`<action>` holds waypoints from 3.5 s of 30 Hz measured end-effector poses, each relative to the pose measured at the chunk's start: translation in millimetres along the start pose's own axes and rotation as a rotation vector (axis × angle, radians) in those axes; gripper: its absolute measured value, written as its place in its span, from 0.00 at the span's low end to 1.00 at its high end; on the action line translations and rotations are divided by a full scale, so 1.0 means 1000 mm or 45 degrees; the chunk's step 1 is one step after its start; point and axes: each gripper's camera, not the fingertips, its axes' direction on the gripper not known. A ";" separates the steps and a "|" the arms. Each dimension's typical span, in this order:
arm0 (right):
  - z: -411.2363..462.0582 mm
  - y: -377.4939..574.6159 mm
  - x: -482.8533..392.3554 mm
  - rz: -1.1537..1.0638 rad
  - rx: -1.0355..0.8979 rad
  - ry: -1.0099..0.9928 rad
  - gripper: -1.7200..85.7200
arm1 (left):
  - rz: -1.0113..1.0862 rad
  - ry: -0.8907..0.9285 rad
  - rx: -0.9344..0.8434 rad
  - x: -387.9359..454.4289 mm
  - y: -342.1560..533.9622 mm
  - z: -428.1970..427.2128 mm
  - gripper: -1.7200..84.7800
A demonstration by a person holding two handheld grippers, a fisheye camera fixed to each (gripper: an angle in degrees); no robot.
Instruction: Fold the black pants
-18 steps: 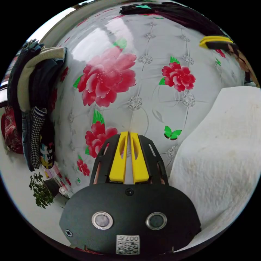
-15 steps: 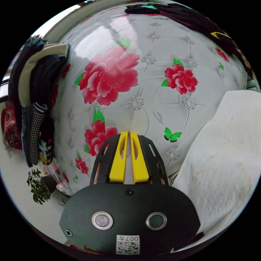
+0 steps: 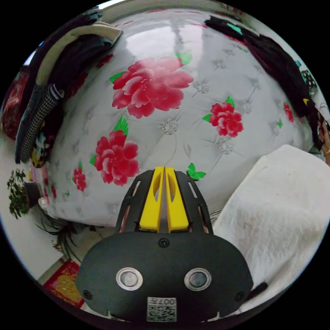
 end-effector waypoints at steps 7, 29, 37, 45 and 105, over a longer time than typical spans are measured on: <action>-0.074 -0.011 -0.151 -0.573 0.099 -0.725 0.02 | -0.083 0.238 0.315 -0.018 0.073 -0.058 0.07; -0.047 -0.003 -0.100 -0.479 -0.231 -0.193 0.11 | -0.695 0.273 0.279 -0.198 0.149 -0.045 0.13; -0.027 -0.058 -0.090 -0.386 -0.255 -0.054 0.12 | -0.670 0.224 0.103 -0.215 0.111 -0.013 0.10; 0.003 -0.128 -0.140 -0.537 -0.284 0.015 0.13 | -0.544 0.102 0.001 -0.211 0.080 -0.004 0.10; -0.052 -0.086 -0.145 -0.090 -0.267 -0.061 0.11 | -0.154 0.397 0.282 -0.238 0.027 -0.118 0.14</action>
